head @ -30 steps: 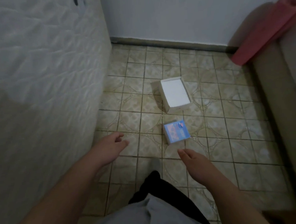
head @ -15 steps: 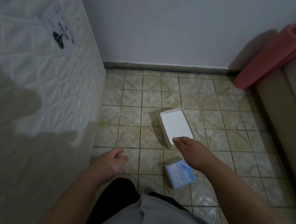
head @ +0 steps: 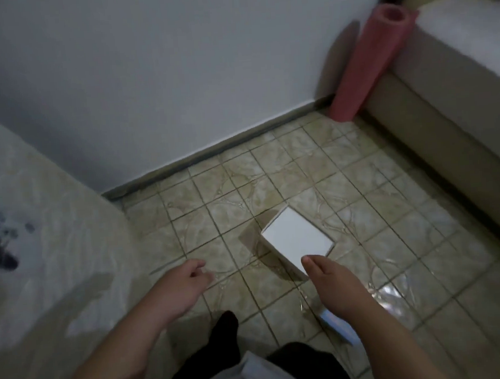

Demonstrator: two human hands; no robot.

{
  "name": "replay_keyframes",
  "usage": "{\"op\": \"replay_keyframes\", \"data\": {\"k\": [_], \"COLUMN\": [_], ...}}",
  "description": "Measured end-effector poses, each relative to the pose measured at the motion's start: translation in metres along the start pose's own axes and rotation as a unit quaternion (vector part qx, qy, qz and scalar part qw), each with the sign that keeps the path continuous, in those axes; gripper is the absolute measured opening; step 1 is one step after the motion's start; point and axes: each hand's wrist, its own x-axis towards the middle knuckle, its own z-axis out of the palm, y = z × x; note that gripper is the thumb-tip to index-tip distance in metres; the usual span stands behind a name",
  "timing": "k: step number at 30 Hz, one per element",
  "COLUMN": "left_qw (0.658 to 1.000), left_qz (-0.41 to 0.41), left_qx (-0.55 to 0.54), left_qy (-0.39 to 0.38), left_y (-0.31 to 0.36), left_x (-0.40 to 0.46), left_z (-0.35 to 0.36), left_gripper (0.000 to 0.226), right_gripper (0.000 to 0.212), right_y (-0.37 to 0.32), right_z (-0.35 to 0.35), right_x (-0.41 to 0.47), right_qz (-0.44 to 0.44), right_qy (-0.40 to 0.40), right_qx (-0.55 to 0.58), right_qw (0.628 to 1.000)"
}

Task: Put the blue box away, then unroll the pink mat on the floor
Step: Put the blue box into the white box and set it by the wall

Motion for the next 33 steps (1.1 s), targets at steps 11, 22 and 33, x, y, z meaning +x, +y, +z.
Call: {"op": "replay_keyframes", "data": {"k": [11, 22, 33], "left_qw": [0.975, 0.945, 0.94], "left_qz": [0.108, 0.13, 0.142], "left_qx": [0.141, 0.18, 0.201], "left_qy": [-0.136, -0.238, -0.236], "left_y": [0.092, 0.131, 0.127], "left_x": [0.086, 0.153, 0.283], "left_z": [0.018, 0.031, 0.07], "left_gripper": [0.049, 0.048, 0.046], "right_gripper": [0.048, 0.048, 0.048], "right_y": [0.045, 0.053, 0.121], "right_z": [0.013, 0.018, 0.046], "right_x": [-0.025, 0.02, 0.124], "right_qz": [0.196, 0.262, 0.266], "right_qy": [0.132, 0.234, 0.298], "right_qx": [0.177, 0.279, 0.316], "right_qw": [0.955, 0.894, 0.861]}}
